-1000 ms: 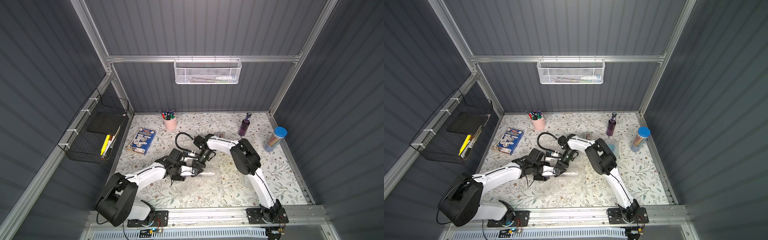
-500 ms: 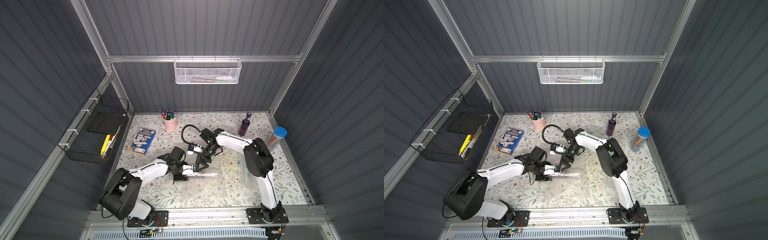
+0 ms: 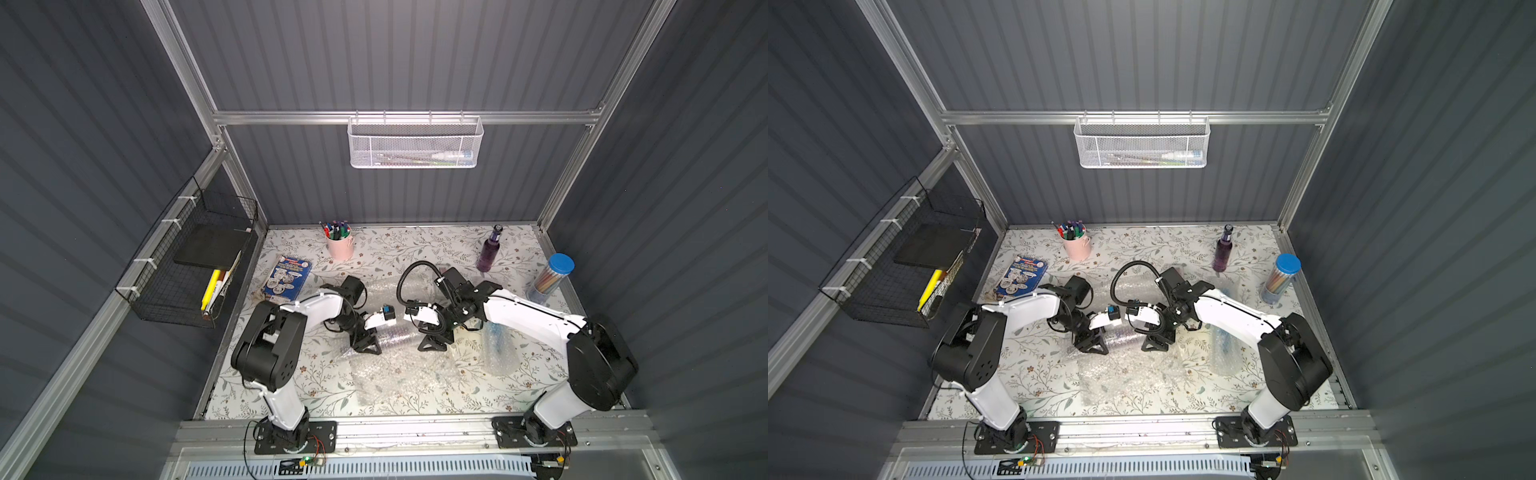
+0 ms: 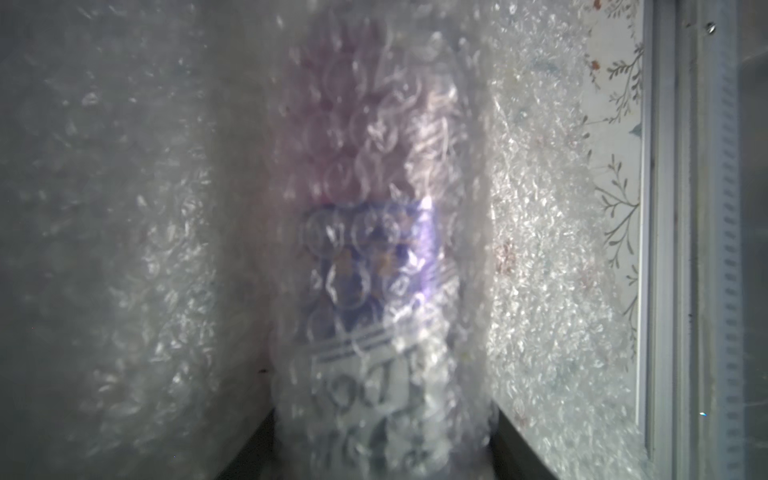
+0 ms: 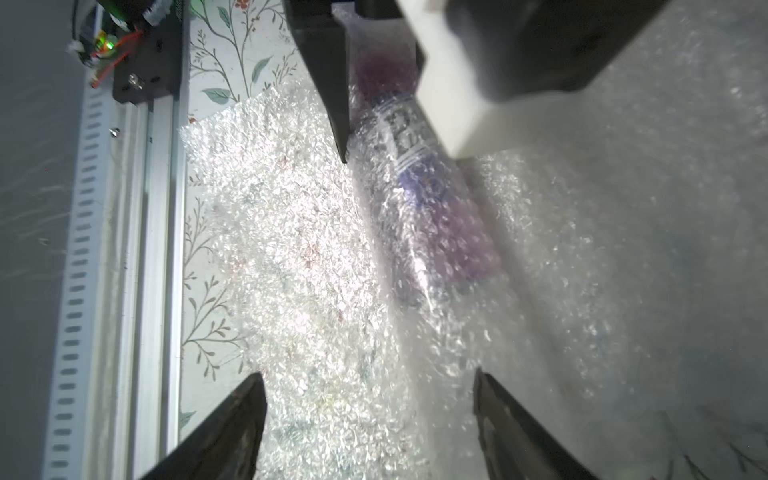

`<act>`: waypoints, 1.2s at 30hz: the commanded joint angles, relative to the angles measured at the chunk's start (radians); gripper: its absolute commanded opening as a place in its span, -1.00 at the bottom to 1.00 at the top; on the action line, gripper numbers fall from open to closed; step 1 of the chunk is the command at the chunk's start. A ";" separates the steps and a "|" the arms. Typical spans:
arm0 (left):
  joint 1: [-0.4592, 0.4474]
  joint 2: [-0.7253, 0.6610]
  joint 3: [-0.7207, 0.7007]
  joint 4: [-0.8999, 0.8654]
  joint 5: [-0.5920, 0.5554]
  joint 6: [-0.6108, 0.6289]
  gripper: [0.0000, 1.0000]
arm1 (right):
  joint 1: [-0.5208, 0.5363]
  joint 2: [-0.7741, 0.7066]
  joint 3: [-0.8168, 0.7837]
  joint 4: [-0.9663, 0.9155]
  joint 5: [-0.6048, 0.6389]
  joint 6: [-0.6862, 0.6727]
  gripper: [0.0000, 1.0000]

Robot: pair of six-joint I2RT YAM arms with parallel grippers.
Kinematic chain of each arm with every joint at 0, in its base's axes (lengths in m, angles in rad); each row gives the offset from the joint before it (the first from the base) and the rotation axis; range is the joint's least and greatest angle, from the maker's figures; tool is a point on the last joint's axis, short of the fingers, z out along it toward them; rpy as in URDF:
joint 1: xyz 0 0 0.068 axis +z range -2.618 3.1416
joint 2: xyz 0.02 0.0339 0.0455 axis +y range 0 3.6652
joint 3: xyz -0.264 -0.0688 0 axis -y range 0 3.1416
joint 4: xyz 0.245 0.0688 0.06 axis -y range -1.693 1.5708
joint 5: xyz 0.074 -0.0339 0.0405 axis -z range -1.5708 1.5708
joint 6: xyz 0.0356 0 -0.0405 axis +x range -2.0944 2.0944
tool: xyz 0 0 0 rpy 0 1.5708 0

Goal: Wrap wine bottles in bubble wrap
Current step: Wrap the bubble wrap around the bubble wrap.

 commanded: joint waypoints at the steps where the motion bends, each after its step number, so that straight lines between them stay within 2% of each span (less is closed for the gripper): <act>1: 0.009 0.078 0.067 -0.172 0.134 0.005 0.04 | 0.094 -0.048 -0.097 0.233 0.212 -0.064 0.63; 5: 0.023 0.163 0.147 -0.275 0.172 0.017 0.03 | 0.198 -0.063 -0.175 0.399 0.354 -0.149 0.64; 9: 0.024 0.214 0.181 -0.324 0.176 0.015 0.05 | 0.270 -0.012 -0.174 0.513 0.523 -0.213 0.66; 16: 0.024 0.242 0.198 -0.338 0.191 0.015 0.07 | 0.299 0.137 -0.105 0.551 0.605 -0.279 0.63; 19: 0.025 0.242 0.198 -0.334 0.194 0.016 0.07 | 0.300 0.170 -0.095 0.542 0.587 -0.299 0.56; 24: 0.025 0.246 0.206 -0.341 0.200 0.028 0.09 | 0.307 0.225 -0.077 0.523 0.657 -0.305 0.28; 26: 0.025 0.234 0.210 -0.340 0.190 0.046 0.19 | 0.306 0.217 -0.073 0.513 0.642 -0.274 0.12; 29: 0.025 0.183 0.208 -0.330 0.163 0.073 0.47 | 0.296 0.208 -0.039 0.422 0.556 -0.203 -0.10; 30: 0.025 0.153 0.203 -0.321 0.153 0.078 0.61 | 0.288 0.208 -0.024 0.388 0.516 -0.178 -0.16; 31: 0.025 0.124 0.196 -0.306 0.131 0.075 0.97 | 0.278 0.207 -0.015 0.363 0.480 -0.155 -0.21; 33: 0.025 0.059 0.183 -0.296 0.100 0.078 0.99 | 0.256 0.211 -0.003 0.330 0.402 -0.128 -0.23; 36: 0.025 -0.062 0.141 -0.236 -0.041 0.029 0.99 | 0.226 0.243 0.052 0.228 0.289 -0.092 -0.22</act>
